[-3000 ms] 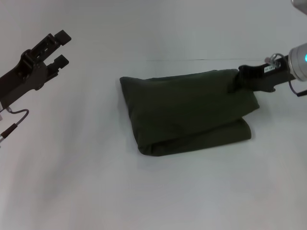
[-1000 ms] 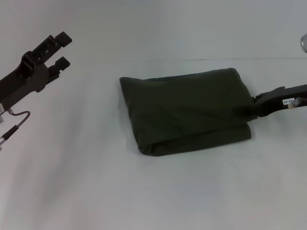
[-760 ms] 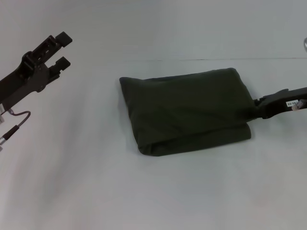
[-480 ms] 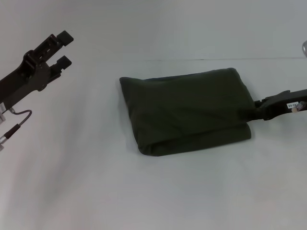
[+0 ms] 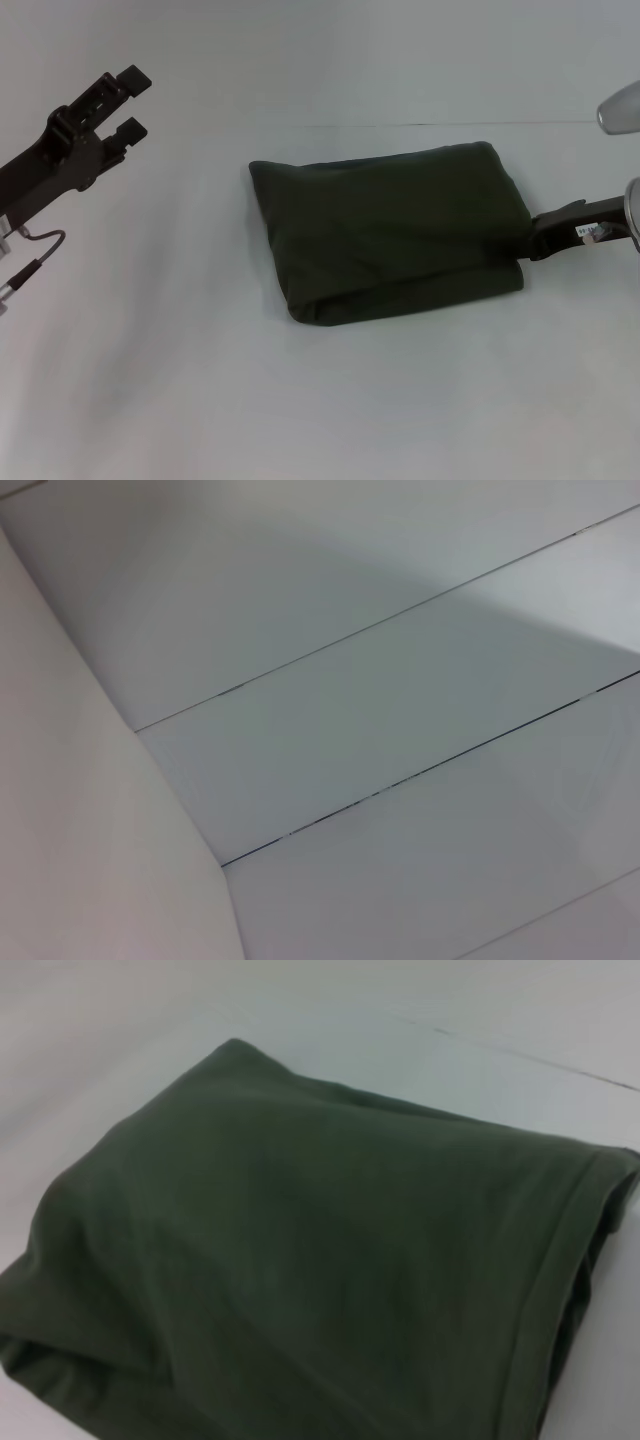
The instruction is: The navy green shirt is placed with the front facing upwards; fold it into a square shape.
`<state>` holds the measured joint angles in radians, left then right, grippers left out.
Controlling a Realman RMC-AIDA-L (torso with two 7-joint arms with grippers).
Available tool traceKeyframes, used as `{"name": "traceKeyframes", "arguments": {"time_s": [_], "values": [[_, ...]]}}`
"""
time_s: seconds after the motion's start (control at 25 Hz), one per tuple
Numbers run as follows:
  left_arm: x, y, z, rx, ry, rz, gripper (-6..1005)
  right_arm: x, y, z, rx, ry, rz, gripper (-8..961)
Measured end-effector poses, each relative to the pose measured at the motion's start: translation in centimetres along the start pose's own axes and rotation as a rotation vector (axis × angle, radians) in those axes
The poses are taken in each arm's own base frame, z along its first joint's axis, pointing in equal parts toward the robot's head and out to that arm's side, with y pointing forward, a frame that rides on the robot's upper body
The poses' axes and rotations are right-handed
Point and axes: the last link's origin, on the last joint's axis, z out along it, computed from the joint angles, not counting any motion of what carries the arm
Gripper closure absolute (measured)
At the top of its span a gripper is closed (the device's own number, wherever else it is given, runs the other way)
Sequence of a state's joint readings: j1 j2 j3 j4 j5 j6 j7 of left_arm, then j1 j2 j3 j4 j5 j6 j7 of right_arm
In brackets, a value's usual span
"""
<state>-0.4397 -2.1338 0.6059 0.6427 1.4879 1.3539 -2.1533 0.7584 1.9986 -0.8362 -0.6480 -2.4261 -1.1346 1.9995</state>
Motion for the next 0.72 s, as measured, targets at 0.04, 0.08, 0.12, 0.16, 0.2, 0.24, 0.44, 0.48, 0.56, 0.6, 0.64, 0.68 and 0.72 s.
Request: {"name": "traceKeyframes", "arguments": {"time_s": [0.04,0.08,0.12,0.16,0.2,0.24,0.44,0.48,0.56,0.6,0.64,0.68,0.72], "values": [[0.0,0.0,0.0,-0.001,0.000,0.001,53,-0.1,0.0,0.0,0.000,-0.003,0.006,402],[0.0,0.0,0.1,-0.001,0.000,0.002,53,-0.1,0.0,-0.1,0.000,-0.008,0.011,407],[0.0,0.0,0.1,-0.002,0.000,0.002,53,-0.2,-0.1,-0.1,0.000,-0.012,0.016,412],[0.0,0.0,0.1,-0.002,0.000,0.003,53,-0.3,-0.1,-0.2,0.000,-0.013,0.019,417],[0.0,0.1,0.1,-0.002,0.000,0.004,53,-0.3,-0.1,-0.2,0.001,-0.013,0.023,423],[0.0,0.1,0.1,-0.002,0.000,0.004,53,-0.3,-0.1,-0.2,0.002,-0.012,0.027,428],[0.0,0.1,0.1,-0.002,0.001,0.004,53,-0.4,0.0,-0.2,0.000,-0.003,0.034,591],[0.0,0.1,0.1,-0.003,0.000,0.004,53,-0.5,0.0,-0.3,0.000,-0.004,0.032,630],[0.0,0.1,0.2,-0.004,0.000,0.004,54,-0.5,-0.2,-0.6,0.002,-0.008,0.030,707],[0.0,0.1,0.2,-0.004,0.000,0.004,54,-0.5,-0.3,-0.8,0.004,-0.014,0.030,744],[0.0,0.1,0.2,-0.005,-0.001,0.004,54,-0.5,-0.3,-0.9,0.004,-0.018,0.032,782],[0.0,0.1,0.2,-0.005,-0.001,0.003,54,-0.4,-0.2,-1.0,0.001,-0.019,0.034,819],[0.0,0.1,0.2,-0.006,-0.001,0.003,54,-0.4,-0.2,-1.0,-0.003,-0.018,0.038,856]]}}
